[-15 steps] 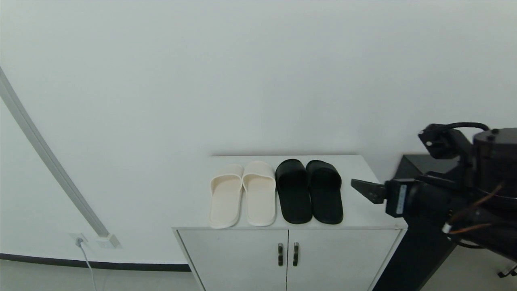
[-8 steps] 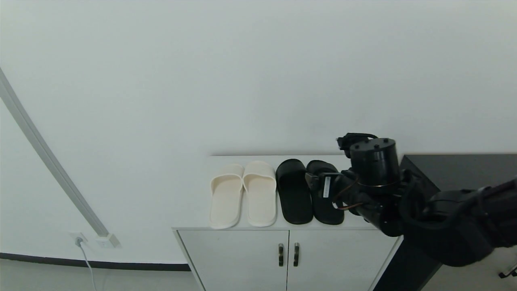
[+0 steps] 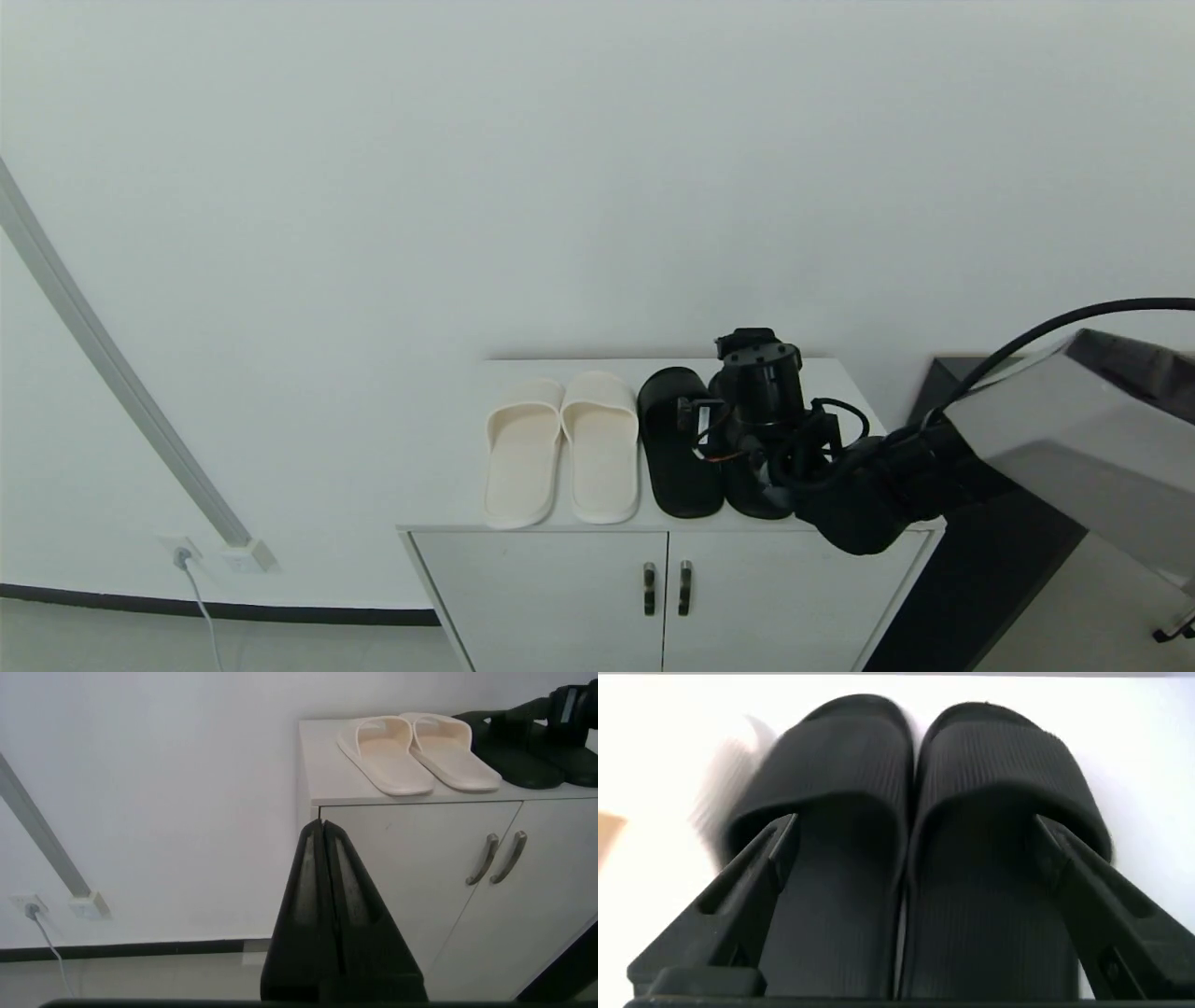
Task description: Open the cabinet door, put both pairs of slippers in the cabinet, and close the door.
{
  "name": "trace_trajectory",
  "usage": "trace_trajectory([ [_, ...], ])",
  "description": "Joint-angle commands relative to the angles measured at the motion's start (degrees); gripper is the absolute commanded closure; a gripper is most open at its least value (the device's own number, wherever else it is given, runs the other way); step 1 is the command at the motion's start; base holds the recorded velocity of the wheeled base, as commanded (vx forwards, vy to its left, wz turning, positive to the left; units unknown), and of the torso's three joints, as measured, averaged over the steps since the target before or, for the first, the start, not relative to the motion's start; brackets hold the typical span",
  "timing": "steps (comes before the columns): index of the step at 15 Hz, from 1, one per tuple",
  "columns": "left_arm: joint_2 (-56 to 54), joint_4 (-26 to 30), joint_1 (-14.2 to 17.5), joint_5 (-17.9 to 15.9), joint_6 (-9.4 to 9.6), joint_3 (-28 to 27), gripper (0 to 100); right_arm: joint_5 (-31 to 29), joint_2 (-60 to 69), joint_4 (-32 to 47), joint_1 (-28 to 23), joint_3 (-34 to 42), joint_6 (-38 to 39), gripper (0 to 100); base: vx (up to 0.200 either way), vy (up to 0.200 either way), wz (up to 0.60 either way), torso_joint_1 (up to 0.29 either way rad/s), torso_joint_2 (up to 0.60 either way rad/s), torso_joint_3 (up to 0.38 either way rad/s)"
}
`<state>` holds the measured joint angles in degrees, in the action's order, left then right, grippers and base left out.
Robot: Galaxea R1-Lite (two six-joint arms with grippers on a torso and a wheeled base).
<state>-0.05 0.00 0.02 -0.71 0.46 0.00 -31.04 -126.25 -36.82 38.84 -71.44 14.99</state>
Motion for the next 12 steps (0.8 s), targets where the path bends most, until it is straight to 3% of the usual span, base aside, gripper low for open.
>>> trace_trajectory([
  [1, 0.05, 0.00, -0.02, 0.00, -0.02, 0.00, 100, -0.08, -4.27, -0.19, -0.34, -2.65, -0.32, 0, 0.000, 0.000, 0.00, 0.000, 0.00, 0.000],
  [8, 0.05, 0.00, 0.06, 0.00, -0.11, -0.09, 100, -0.87, -11.39, -0.10, -1.75, -13.29, -2.87, 0, 0.000, 0.000, 0.00, 0.000, 0.00, 0.000],
  [12, 0.05, 0.00, 0.06, 0.00, -0.11, 0.00, 100, -0.95, -12.97, -0.10, -2.63, -15.40, -2.78, 0, 0.000, 0.000, 0.00, 0.000, 0.00, 0.000],
])
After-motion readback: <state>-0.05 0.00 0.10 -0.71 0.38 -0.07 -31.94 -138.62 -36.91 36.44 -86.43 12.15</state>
